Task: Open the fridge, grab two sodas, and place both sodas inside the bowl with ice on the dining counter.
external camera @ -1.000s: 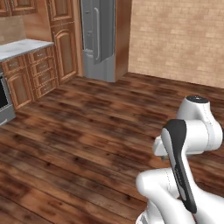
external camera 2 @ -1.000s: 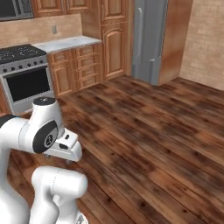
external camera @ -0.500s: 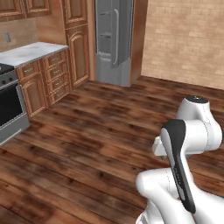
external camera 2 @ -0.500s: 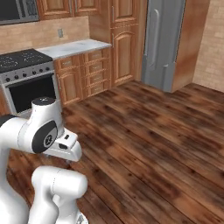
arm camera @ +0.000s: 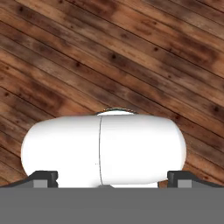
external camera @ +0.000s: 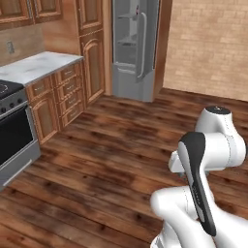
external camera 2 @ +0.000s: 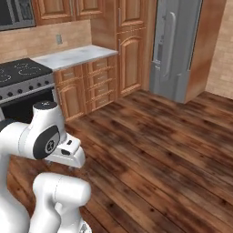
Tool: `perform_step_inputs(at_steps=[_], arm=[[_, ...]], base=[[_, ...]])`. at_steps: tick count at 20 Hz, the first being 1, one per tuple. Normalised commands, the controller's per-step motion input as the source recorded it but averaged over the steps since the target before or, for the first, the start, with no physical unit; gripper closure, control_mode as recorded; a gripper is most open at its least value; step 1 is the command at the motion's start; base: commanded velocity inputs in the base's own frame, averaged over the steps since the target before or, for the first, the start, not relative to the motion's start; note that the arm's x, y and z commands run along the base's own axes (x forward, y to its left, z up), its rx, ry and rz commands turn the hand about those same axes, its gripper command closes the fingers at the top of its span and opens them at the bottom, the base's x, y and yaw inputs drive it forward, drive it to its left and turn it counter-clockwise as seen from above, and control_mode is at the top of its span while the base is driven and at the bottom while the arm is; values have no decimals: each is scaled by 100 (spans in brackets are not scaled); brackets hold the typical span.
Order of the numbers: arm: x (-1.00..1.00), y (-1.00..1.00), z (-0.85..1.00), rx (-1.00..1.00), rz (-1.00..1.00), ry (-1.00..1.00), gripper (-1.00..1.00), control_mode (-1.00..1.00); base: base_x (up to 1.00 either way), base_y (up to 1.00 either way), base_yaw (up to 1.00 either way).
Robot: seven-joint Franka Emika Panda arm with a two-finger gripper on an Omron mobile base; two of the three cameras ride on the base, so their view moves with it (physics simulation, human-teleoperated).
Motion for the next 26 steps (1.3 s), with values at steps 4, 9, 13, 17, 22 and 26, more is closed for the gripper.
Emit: perform_step_inputs(at_steps=[4, 9, 13, 17, 22, 26], arm=[[0, 0, 0, 0, 0, 0, -100, 100], [0, 0, 0, 0, 0, 0, -100, 100], [0, 0, 0, 0, 0, 0, -100, 100], [0, 0, 0, 0, 0, 0, -100, 100], [0, 0, 0, 0, 0, 0, -100, 100], [0, 0, 0, 0, 0, 0, -100, 100]], base=[[100, 50, -21], [100, 38, -24], [100, 37, -27], [100, 34, -31], [100, 37, -29], [100, 50, -25]])
